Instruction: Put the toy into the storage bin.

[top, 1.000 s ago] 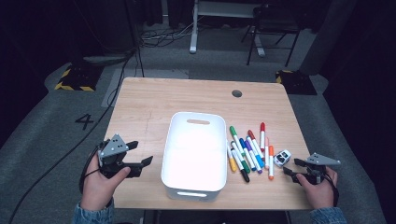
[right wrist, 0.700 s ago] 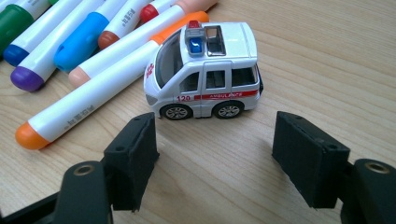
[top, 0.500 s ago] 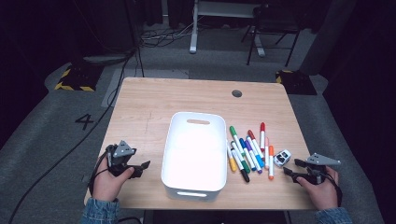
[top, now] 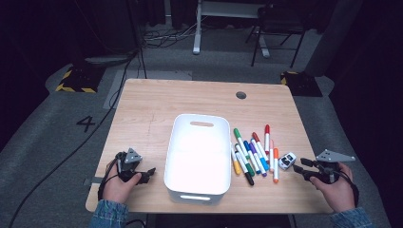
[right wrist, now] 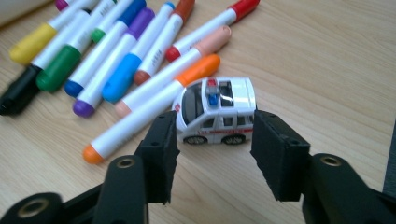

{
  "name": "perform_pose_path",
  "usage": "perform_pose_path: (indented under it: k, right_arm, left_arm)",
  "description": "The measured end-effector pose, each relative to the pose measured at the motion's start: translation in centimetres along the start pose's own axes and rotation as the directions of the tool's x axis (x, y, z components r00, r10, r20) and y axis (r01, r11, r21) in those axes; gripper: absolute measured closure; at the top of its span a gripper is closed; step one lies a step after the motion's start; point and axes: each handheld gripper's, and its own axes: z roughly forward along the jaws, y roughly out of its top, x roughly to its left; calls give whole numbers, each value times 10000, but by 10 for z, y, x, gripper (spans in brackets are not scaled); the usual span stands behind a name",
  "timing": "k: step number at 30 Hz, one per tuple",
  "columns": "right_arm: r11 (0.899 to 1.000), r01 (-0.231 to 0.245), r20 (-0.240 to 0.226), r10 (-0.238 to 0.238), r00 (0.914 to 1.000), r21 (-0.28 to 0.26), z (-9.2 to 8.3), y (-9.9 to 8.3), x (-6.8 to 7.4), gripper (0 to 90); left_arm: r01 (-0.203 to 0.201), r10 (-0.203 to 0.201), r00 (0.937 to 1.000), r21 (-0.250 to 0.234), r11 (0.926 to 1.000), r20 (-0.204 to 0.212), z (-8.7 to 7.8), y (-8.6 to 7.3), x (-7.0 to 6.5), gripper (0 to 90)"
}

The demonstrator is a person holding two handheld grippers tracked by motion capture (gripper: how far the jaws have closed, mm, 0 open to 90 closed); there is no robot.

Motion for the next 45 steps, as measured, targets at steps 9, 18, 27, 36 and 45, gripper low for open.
perform_pose_path:
  k: [9, 18, 27, 36, 45]
  right_arm:
    - [9993, -362, -403, 365, 9985, 85, 3, 24, -3, 606]
    - [9985, -8, -187, 19, 9998, 549, 16, 56, -8, 576]
    - [9955, 201, -227, -181, 9996, 930, 45, 84, -9, 580]
    - [9884, 444, -229, -415, 9989, 1450, 72, 102, -11, 584]
    - [9792, 210, -238, -165, 9996, 2017, 100, 112, -13, 591]
  left_arm:
    - [-20, 21, 10000, 44, 10000, -40, 0, 0, 0, 209]
    - [-9, 9, 10000, 47, 10000, -56, 0, 0, 0, 206]
    - [67, -66, 9999, 68, 10000, -156, 2, 2, 0, 171]
    - [85, -83, 9998, 107, 9999, -173, 3, 3, 1, 160]
    - [55, -53, 9998, 110, 9999, -189, 3, 3, 1, 156]
